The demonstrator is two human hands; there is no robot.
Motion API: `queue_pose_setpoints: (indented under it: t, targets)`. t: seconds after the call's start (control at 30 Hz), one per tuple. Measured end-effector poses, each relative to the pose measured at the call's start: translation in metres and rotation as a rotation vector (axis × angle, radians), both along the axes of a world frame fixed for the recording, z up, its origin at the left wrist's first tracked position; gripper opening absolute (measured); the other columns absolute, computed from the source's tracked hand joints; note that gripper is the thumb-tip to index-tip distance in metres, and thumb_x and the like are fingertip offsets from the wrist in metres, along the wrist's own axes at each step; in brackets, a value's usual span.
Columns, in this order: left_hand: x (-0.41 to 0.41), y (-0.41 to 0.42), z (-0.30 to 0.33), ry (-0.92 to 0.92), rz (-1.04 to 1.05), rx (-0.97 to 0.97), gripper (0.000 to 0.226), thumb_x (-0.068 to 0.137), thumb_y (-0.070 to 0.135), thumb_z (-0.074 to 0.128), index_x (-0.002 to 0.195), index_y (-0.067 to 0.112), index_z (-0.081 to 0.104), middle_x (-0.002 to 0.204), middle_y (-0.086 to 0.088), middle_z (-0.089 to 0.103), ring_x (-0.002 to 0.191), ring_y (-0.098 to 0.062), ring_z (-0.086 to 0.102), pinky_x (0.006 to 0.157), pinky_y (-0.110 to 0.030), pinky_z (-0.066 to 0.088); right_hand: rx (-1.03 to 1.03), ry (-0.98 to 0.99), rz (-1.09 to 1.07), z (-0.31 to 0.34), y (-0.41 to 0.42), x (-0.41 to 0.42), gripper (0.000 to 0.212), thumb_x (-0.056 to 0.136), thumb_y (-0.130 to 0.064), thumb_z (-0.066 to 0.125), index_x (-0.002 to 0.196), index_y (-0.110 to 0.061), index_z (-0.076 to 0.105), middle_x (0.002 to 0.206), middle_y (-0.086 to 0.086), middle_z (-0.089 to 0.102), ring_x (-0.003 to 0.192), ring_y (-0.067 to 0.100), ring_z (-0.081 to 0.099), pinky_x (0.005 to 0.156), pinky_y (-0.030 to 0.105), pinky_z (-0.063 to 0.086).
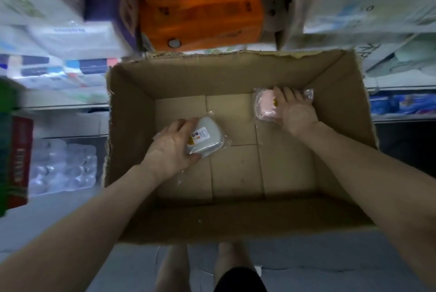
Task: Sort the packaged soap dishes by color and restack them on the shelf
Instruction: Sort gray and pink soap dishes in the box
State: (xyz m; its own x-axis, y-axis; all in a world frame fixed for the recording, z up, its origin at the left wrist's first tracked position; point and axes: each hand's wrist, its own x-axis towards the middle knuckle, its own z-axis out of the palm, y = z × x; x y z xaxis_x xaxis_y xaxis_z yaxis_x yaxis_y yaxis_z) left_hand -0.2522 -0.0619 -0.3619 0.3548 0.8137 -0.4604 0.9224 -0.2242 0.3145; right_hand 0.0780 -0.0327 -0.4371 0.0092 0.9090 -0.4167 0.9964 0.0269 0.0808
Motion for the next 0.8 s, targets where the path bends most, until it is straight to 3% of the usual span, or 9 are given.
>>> queue_pose_setpoints:
  t: [0.1,0.23,0.3,0.43,0.57,0.7,0.8]
  targets:
    - [0.003,0.001,0.001,0.008,-0.016,-0.002,0.092,0.073,0.044,0.075,0.148,0.025,0.025,0.142,-0.003,0.041,0.126,-0.027,0.044,0.106,-0.044,0.038,-0.056,0.054,0.023,0.026,-0.002,-0.008,0.094,0.087,-0.031,0.066,0.156,-0.016,0.004,0.154,0.014,0.023,0.141,0.033,0.024,0.116,0.044,0.022]
    - [0.010,0.003,0.014,0.016,-0.090,0.047,0.092,0.074,0.043,0.076,0.148,0.025,0.025,0.147,0.000,0.039,0.133,-0.024,0.038,0.114,-0.043,0.027,-0.065,0.491,0.156,0.087,-0.019,-0.050,0.109,0.080,-0.052,0.073,0.157,-0.022,0.002,0.163,0.007,0.010,0.148,0.027,0.016,0.120,0.040,0.021]
    - [0.015,0.004,0.022,-0.021,-0.118,0.064,0.093,0.073,0.042,0.076,0.149,0.024,0.025,0.149,0.000,0.037,0.135,-0.023,0.036,0.114,-0.039,0.024,-0.090,0.573,0.256,0.106,-0.029,-0.074,0.115,0.074,-0.060,0.074,0.157,-0.022,0.003,0.163,0.003,0.008,0.148,0.022,0.014,0.121,0.035,0.019]
    - [0.022,0.001,0.037,-0.072,-0.194,0.154,0.093,0.072,0.043,0.078,0.147,0.017,0.030,0.147,-0.003,0.040,0.134,-0.021,0.037,0.113,-0.030,0.023,-0.057,0.567,0.336,0.110,-0.040,-0.103,0.109,0.075,-0.051,0.077,0.156,-0.018,0.012,0.157,0.003,0.024,0.141,0.019,0.027,0.114,0.033,0.028]
    - [0.001,-0.003,0.057,0.009,-0.168,0.295,0.098,0.071,0.052,0.074,0.149,0.015,0.029,0.151,-0.009,0.034,0.142,-0.027,0.028,0.117,-0.041,0.019,-0.021,0.568,0.305,0.102,-0.037,-0.112,0.098,0.074,-0.046,0.077,0.151,-0.019,0.024,0.142,0.004,0.039,0.128,0.022,0.040,0.103,0.041,0.041]
    - [-0.048,-0.002,0.078,0.182,0.054,0.556,0.089,0.079,0.038,0.070,0.150,0.008,0.026,0.155,-0.018,0.024,0.146,-0.037,0.013,0.119,-0.052,0.016,0.016,0.517,0.289,0.085,-0.021,-0.113,0.093,0.074,-0.045,0.075,0.150,-0.027,0.026,0.136,0.005,0.042,0.123,0.029,0.043,0.100,0.041,0.042]
    - [-0.080,-0.005,0.073,0.257,0.230,0.489,0.090,0.082,0.024,0.067,0.152,0.004,0.014,0.158,-0.022,0.011,0.147,-0.041,0.006,0.118,-0.053,0.016,0.002,0.462,0.300,0.073,-0.003,-0.129,0.090,0.078,-0.044,0.073,0.152,-0.032,0.024,0.137,0.006,0.040,0.125,0.029,0.040,0.099,0.040,0.041]
